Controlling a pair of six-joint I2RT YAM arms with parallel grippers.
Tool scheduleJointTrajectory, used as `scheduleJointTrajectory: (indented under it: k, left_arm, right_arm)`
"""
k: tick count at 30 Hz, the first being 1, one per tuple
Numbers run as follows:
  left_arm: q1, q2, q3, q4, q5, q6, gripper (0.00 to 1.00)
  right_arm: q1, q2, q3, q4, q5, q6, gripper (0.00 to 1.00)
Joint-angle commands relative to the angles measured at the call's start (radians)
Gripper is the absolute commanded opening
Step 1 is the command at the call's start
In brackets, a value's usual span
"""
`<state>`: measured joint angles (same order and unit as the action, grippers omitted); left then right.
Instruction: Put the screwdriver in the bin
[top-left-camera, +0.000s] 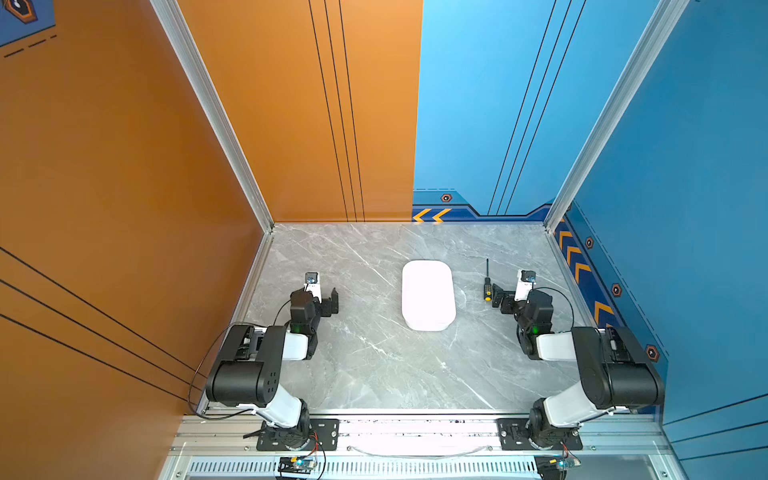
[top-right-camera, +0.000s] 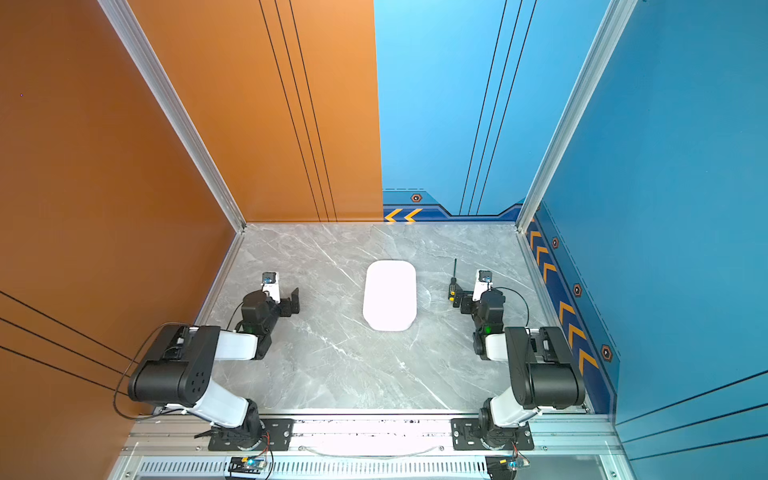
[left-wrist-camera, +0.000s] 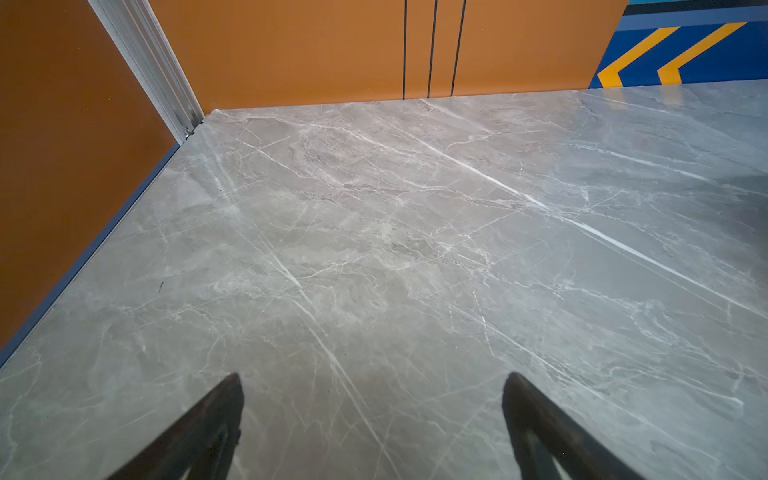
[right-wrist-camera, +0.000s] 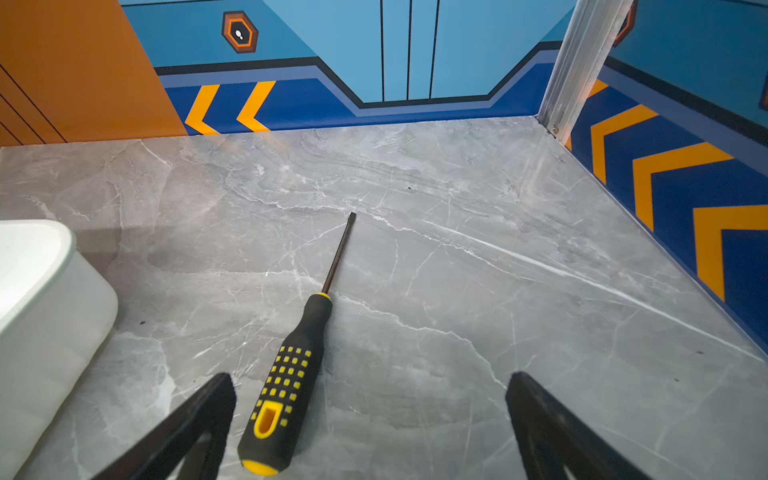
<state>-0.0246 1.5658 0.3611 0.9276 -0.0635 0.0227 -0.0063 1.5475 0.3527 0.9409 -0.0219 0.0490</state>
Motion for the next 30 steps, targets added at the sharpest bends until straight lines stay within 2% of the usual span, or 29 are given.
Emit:
scheduleJointTrajectory:
  k: [1,10,13,16,17,20,22,24,27,30]
  left_arm:
    - [0.008,0.0,0.018,-0.001,0.008,0.005,0.98]
    - [0.018,-0.001,0.018,-0.001,0.022,-0.003,0.98]
    - [0.016,0.0,0.017,-0.001,0.013,-0.005,0.98]
    - [-0.011,-0.002,0.015,0.003,-0.121,-0.021,0.98]
    - [-0.011,-0.002,0.014,0.004,-0.125,-0.02,0.98]
    - [-0.009,0.0,0.016,0.003,-0.11,-0.02,0.98]
    - [0.009,0.0,0.017,0.002,-0.008,-0.006,0.98]
    - [0.018,0.0,0.016,0.001,0.044,0.001,0.98]
    - [0.022,0.0,0.017,0.001,0.042,-0.001,0.98]
    - [0.02,-0.005,0.012,0.003,-0.023,-0.023,0.98]
  right_arm:
    - [0.006,0.0,0.015,-0.021,0.022,0.008,1.0]
    - [0.006,0.0,0.018,-0.023,0.022,0.007,1.0]
    - [0.013,0.0,0.023,-0.034,0.081,0.017,1.0]
    - [0.023,-0.001,0.022,-0.034,0.114,0.015,1.0]
    - [0.028,-0.001,0.022,-0.033,0.128,0.013,1.0]
    - [0.035,-0.001,0.021,-0.034,0.143,0.01,1.0]
    - [0.034,-0.001,0.022,-0.034,0.139,0.01,1.0]
    - [0.034,-0.001,0.022,-0.034,0.139,0.012,1.0]
    - [0.034,0.0,0.021,-0.034,0.139,0.012,1.0]
    - [0.034,0.0,0.022,-0.034,0.139,0.012,1.0]
